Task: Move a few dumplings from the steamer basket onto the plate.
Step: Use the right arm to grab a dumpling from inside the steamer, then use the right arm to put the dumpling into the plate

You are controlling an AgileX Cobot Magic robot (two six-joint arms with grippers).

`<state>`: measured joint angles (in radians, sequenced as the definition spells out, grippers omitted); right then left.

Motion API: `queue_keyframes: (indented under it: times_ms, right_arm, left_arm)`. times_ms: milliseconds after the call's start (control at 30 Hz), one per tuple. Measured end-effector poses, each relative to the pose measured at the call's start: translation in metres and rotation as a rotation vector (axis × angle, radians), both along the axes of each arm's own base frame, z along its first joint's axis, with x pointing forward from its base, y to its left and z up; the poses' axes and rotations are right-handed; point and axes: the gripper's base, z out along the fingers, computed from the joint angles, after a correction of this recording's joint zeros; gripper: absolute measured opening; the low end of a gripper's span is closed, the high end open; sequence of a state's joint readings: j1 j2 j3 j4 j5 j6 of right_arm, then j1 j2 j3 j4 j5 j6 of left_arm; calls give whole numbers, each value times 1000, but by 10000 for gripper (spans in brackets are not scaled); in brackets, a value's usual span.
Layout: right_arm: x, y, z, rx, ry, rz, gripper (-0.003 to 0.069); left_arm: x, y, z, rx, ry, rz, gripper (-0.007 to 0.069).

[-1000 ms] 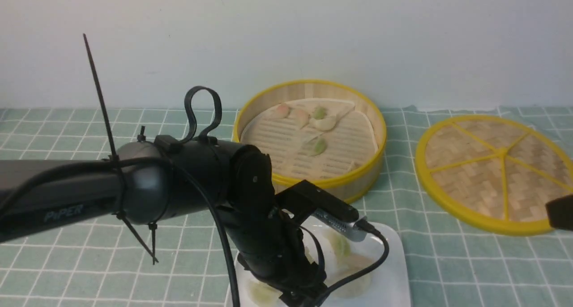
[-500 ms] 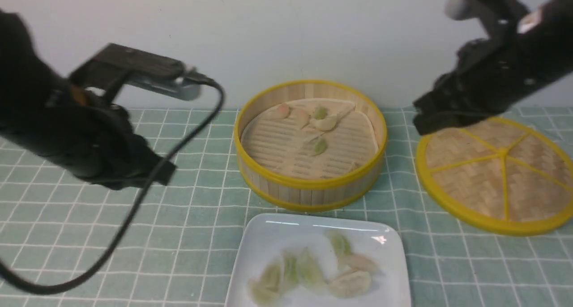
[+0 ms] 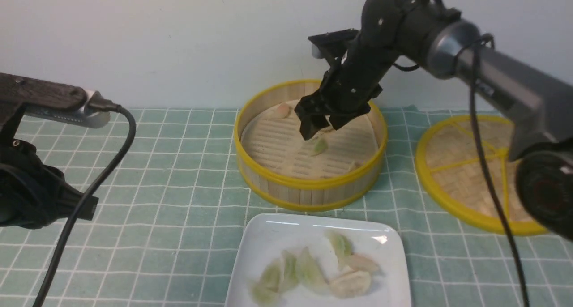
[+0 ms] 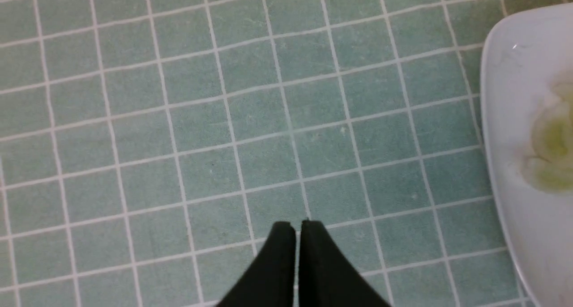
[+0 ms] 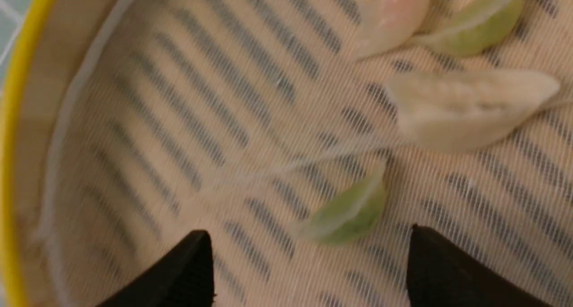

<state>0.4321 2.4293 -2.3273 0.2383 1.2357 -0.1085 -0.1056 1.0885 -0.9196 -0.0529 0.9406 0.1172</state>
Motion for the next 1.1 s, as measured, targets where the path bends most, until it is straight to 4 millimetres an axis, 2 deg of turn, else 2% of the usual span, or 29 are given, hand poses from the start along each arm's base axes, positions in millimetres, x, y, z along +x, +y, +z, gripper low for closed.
queue_keyframes:
  times_ms: [133,233,267,367,400,433,467,533,600,700,767,800,833,967,1000,1067,1100]
  right_arm:
    - [15,5,-23,-6,-10,-34,548]
    - [19,6,-39,-13,15,-51,539]
    - [19,6,-39,-13,15,-51,537]
    - [20,7,-44,-16,23,-61,450]
    - [19,8,-44,-29,15,-59,385]
    - [19,9,-44,-30,14,-58,372]
    - [18,10,-44,-30,15,-55,263]
    - [16,14,-42,-28,13,-47,101]
    - [14,16,-40,-27,11,-42,93]
    - [4,18,-15,-19,-9,-30,100]
    - [0,17,-6,-17,-12,-29,100]
    - [-9,12,9,-24,-12,-27,100]
    - [-10,11,11,-25,-12,-27,100]
    - [-46,-7,36,-62,35,-10,100]
    - [-46,-7,36,-62,35,-10,100]
    - [-75,-20,50,-81,66,7,100]
    - [-80,-22,51,-84,70,12,100]
  left_arm:
    - [0,1,0,12,-4,-1,-6]
    - [0,2,0,20,-4,0,-6]
    - [0,2,0,19,-4,1,-6]
    - [0,2,0,24,-5,6,-6]
    - [0,2,0,25,-5,7,-6]
    - [0,2,0,24,-5,8,-6]
    - [1,2,0,22,-7,10,-6]
    - [1,2,0,24,-10,11,-6]
    - [1,2,0,26,-11,11,-6]
    - [1,3,0,37,-17,11,-6]
    - [1,4,0,42,-18,10,-6]
    - [1,4,0,42,-18,10,-6]
    - [1,4,0,42,-18,10,-6]
    - [1,4,0,42,-18,10,-6]
    - [1,4,0,42,-18,10,-6]
    - [1,4,0,41,-18,13,-6]
    - [1,4,0,40,-17,14,-6]
